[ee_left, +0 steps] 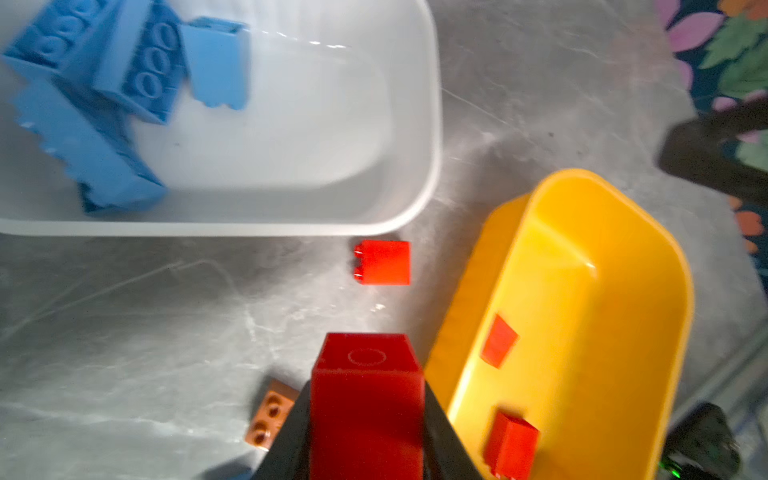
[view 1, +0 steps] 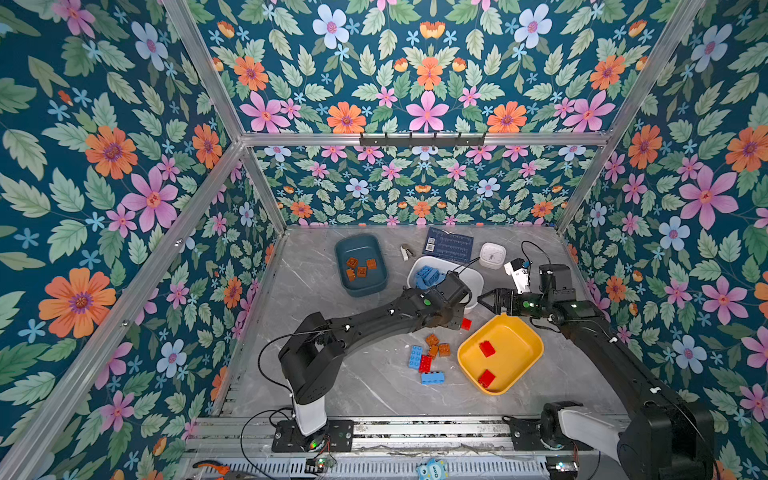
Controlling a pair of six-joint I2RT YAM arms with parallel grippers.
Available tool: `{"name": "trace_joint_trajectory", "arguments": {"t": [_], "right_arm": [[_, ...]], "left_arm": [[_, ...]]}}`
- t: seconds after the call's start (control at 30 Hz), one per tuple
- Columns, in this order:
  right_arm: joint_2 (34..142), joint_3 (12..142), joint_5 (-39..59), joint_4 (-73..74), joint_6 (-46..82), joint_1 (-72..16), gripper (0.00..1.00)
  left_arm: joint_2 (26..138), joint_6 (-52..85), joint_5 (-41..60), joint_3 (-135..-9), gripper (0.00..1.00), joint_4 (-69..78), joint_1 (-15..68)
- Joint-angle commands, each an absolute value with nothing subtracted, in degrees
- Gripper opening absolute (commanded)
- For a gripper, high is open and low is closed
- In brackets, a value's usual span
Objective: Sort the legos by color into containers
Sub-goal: 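Carry the red brick over the yellow tray and release it with the left gripper, then move the left gripper back to the pile and grasp a blue brick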
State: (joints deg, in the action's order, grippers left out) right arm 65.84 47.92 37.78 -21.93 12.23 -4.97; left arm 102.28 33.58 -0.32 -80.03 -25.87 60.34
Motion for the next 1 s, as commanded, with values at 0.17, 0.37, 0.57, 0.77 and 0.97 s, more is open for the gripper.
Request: {"name": "trace_joint_trajectory", "arguments": {"t": [0.17, 0.37, 0.57, 0.77, 0.97], "right_arm": [[64.62, 47.71, 38.76, -23.32, 12.42, -3.78, 0.99], [63.14, 47.97, 37.41, -26.06, 11.29, -3.78, 0.99], [62.20, 48.55, 36.29, -28.11, 10.42, -3.52, 0.99], [62.70, 48.61, 37.41, -28.05, 10.59, -3.52, 0.99], [63.45, 49.42, 39.08, -28.88, 10.26, -3.52, 0.99]], "left_arm": [[101.19, 40.03, 6.42, -76.59, 0.23, -18.29, 66.54], [103.41, 42.12, 11.40, -72.86, 0.26, -10.95, 67.54], [104.11, 40.47, 10.54, -73.18, 0.49, -11.60, 67.54], [101.29, 36.79, 6.61, -74.92, 0.68, -18.24, 67.16], [98.55, 33.69, -0.04, -75.04, 0.72, -27.99, 65.47]]}}
